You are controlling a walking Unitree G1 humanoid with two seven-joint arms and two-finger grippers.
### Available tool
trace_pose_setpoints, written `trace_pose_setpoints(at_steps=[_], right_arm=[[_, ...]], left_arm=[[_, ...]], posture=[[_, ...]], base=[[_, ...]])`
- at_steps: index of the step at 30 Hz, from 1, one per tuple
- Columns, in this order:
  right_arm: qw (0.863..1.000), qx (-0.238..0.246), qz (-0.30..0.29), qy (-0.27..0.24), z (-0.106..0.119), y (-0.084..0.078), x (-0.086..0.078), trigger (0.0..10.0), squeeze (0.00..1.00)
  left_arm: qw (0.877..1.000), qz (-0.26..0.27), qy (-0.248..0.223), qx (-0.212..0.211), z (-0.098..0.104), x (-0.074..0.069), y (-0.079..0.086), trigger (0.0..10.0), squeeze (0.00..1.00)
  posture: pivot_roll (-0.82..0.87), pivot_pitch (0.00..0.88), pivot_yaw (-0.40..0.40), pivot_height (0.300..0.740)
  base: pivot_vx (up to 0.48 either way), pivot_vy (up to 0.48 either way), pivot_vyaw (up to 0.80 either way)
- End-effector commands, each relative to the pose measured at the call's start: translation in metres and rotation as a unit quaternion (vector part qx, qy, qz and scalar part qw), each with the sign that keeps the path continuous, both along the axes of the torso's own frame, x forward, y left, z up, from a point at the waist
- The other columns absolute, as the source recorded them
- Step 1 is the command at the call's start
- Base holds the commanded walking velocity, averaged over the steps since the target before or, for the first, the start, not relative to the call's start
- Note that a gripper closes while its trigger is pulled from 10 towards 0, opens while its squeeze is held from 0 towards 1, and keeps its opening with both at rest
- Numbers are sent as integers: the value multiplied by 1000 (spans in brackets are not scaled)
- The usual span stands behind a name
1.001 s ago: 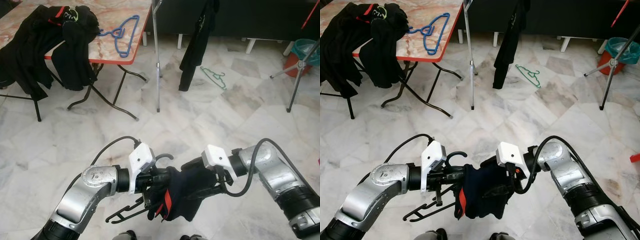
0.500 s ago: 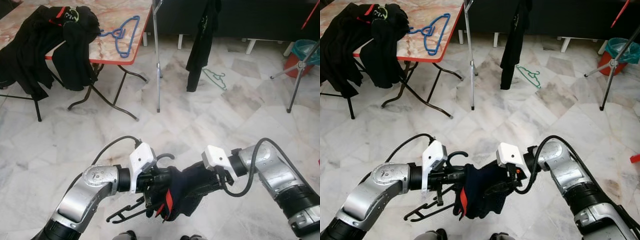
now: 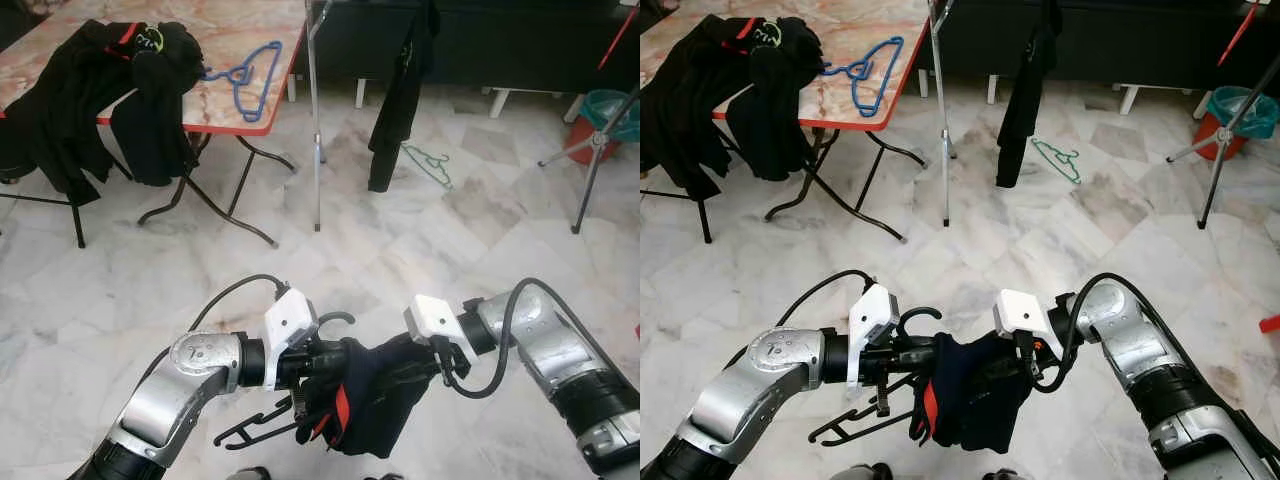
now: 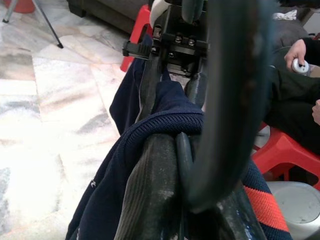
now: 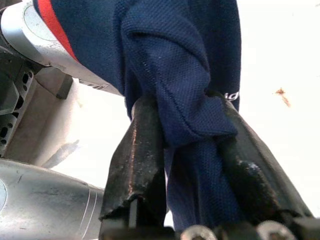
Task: Hang hanger
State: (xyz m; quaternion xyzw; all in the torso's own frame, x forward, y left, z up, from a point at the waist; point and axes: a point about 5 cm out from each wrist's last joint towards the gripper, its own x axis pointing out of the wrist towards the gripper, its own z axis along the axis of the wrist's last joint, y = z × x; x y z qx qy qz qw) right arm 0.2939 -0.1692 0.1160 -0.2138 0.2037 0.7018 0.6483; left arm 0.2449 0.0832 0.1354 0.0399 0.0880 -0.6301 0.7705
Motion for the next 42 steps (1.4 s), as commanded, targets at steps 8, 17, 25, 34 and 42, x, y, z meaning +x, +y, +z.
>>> trace_pose_setpoints(at_steps=[8,17,25,34,42], right_arm=[[999,-23,19,10,-9,1,-4,0,0],[999,-23,25,11,-10,5,-4,0,0],[999,-31,28,8,-10,5,-3,0,0],[999,-29,30,5,-9,7,-1,0,0],[999,-31,30,5,-11,7,-2,0,0]], left_arm=[[1000,0,-26,-10,8,4,-2,10000,0],[1000,2,-24,-11,8,4,-3,10000,0],[1000,3,-20,-13,8,4,-3,10000,824],[1000,2,-18,-12,7,4,-2,10000,1000],[1000,0,-18,-3,6,4,0,10000,1000]], posture=[[12,100,-18,740],[12,113,-19,740],[14,117,-23,740],[16,120,-21,740],[17,122,-20,740]], base=[[0,0,0],[0,0,0],[0,0,0],[0,0,0],[0,0,0]])
